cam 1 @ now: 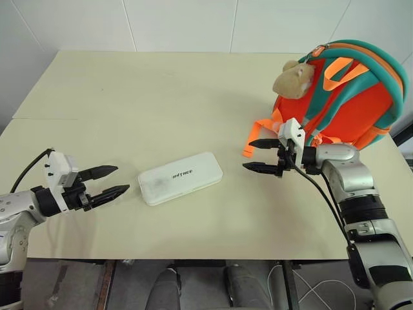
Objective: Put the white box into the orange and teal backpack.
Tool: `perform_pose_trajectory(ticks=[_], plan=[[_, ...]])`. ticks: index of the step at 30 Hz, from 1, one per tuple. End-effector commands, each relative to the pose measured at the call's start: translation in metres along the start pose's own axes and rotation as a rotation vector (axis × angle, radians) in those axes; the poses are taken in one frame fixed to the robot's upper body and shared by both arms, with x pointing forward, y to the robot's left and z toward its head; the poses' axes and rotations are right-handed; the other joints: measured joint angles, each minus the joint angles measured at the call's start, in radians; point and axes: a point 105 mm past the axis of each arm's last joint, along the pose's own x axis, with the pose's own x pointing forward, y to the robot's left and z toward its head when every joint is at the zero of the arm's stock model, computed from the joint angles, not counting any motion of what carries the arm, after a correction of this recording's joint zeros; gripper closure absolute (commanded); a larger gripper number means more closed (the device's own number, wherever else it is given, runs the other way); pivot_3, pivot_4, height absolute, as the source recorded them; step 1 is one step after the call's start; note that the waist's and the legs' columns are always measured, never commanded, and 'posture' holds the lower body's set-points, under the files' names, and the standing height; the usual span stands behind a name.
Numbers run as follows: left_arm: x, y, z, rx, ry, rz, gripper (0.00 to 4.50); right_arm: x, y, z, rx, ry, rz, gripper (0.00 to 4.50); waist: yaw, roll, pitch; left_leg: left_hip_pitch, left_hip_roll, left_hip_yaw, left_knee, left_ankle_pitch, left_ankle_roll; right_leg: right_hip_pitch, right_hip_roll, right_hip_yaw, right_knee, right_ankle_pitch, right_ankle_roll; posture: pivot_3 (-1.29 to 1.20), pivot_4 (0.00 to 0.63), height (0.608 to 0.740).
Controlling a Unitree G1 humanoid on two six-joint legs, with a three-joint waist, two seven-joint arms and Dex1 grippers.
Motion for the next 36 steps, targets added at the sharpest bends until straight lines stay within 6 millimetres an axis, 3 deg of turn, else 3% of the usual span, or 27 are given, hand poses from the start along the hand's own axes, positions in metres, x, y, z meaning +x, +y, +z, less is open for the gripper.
perform_pose_trajectory(ticks=[1,5,7,8,12,21,27,36], plan=[[-0.021,-0.002,-0.010,0.040,0.042,0.068,2.42,0.013,-0.002,-0.004,-0.054,0.007,0.023,1.93,-0.006,0.000,0.000,0.000,-0.001,0.000,0.000,0.000,0.000,0.000,-0.001,0.000,0.000,0.000,0.000,0.00,0.150,0.740],[-0.024,-0.011,-0.035,-0.010,0.086,0.087,3.68,0.029,-0.009,-0.007,-0.048,-0.003,0.000,3.30,-0.008,0.000,0.000,0.000,0.000,0.001,-0.001,0.000,0.000,0.000,-0.001,0.001,-0.001,0.000,0.000,0.00,0.150,0.740],[-0.011,-0.021,-0.044,-0.042,0.080,0.062,4.30,0.034,-0.011,-0.007,-0.026,-0.007,-0.002,4.00,-0.006,0.000,0.000,0.000,0.000,0.001,-0.001,0.000,0.000,0.000,-0.001,0.000,0.000,0.000,0.000,0.00,0.150,0.740],[0.000,-0.028,-0.047,-0.039,0.080,0.021,4.30,0.038,-0.012,-0.011,-0.026,0.008,-0.006,4.31,-0.005,0.000,0.000,0.000,-0.001,0.001,-0.001,0.000,0.000,0.000,-0.001,0.000,0.000,0.000,0.000,0.00,0.150,0.740],[0.034,-0.032,-0.037,-0.037,-0.005,-0.014,4.30,0.051,-0.006,-0.010,-0.042,-0.009,0.011,4.31,0.002,-0.002,-0.001,0.001,-0.001,0.000,0.002,0.000,0.000,0.002,-0.001,-0.001,0.001,0.001,0.000,0.00,0.150,0.740],[0.050,-0.024,-0.032,-0.027,-0.031,-0.044,4.30,0.050,0.009,-0.021,-0.020,-0.006,0.055,4.31,-0.010,-0.001,-0.001,0.000,0.000,0.000,0.000,0.001,-0.001,0.000,0.000,-0.001,0.001,0.001,0.000,0.00,0.150,0.740],[0.064,-0.025,-0.026,-0.020,-0.055,-0.092,4.30,0.036,0.023,-0.015,-0.023,-0.026,0.076,4.31,-0.004,-0.001,-0.001,0.001,0.000,-0.001,0.002,0.001,-0.001,0.001,0.000,-0.001,0.003,0.001,0.000,0.00,0.150,0.740],[0.104,-0.039,-0.023,-0.019,-0.099,-0.228,4.30,-0.003,0.037,-0.012,0.014,0.003,0.006,4.31,0.021,-0.001,-0.001,0.000,-0.001,-0.001,0.002,0.001,-0.001,0.001,0.000,-0.001,0.002,0.001,0.000,0.00,0.150,0.740]])
